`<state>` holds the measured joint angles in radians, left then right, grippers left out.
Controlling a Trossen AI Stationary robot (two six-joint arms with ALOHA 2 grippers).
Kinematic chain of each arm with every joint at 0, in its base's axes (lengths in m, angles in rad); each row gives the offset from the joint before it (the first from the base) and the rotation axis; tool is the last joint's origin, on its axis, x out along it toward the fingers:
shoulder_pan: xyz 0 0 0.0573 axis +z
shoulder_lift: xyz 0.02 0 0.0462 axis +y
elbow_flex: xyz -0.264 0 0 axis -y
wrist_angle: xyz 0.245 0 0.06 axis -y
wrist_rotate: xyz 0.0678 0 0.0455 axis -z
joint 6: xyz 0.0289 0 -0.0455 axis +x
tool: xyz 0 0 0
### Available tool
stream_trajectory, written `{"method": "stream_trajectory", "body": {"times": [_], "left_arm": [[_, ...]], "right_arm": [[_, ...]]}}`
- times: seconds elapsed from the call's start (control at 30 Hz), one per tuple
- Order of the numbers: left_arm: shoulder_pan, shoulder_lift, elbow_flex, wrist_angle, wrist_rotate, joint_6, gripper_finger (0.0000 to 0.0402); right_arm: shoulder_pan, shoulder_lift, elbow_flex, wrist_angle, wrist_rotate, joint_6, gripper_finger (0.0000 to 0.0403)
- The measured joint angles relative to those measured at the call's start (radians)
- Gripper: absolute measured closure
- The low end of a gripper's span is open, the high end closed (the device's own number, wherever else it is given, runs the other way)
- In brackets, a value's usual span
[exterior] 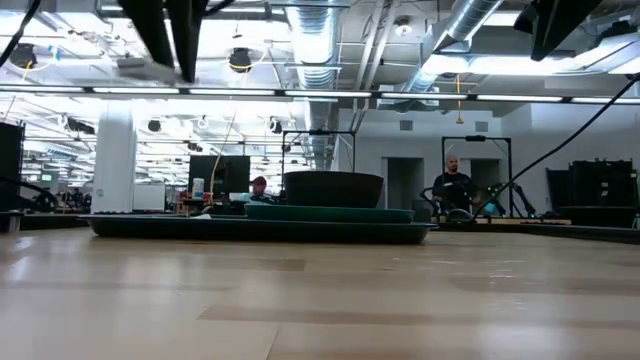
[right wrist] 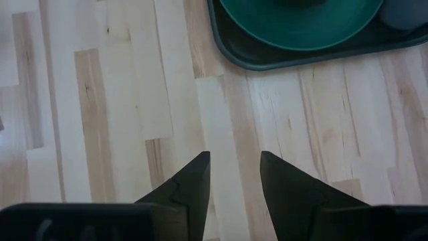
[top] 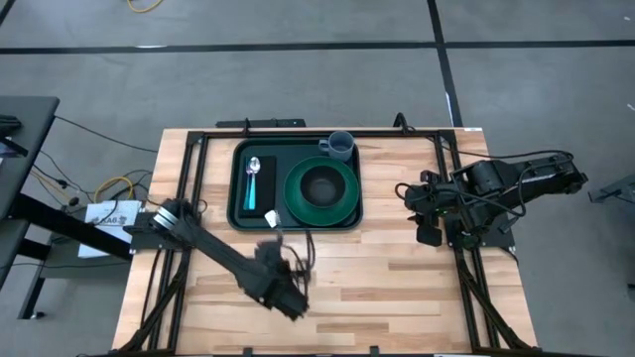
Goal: Set up tray
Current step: Put the blue patterned knife on the black napkin to the right of the blue patterned spoon
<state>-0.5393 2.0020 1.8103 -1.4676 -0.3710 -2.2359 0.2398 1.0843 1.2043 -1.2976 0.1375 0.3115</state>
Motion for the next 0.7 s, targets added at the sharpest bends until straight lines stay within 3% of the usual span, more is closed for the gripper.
{"method": "stream_trajectory", "body": {"times": [0.1, 0.2, 0.5, 0.7], "left_arm": [[0.035, -0.092, -0.022, -0.103, -0.049, 0.02, 0.039], [0.086, -0.213, -0.077, -0.1, -0.096, 0.09, 0.039], [0.298, -0.503, -0.331, 0.026, -0.077, 0.364, 0.0391], [0.435, -0.652, -0.525, 0.225, -0.054, 0.529, 0.0391]], "right_arm": [[0.0, 0.0, 0.0, 0.0, 0.0, 0.0, 0.0281], [0.0, 0.0, 0.0, 0.0, 0.0, 0.001, 0.0281], [0.0, 0.0, 0.0, 0.0, -0.001, 0.002, 0.0281], [0.0, 0.0, 0.0, 0.011, -0.001, 0.002, 0.0281]]}}
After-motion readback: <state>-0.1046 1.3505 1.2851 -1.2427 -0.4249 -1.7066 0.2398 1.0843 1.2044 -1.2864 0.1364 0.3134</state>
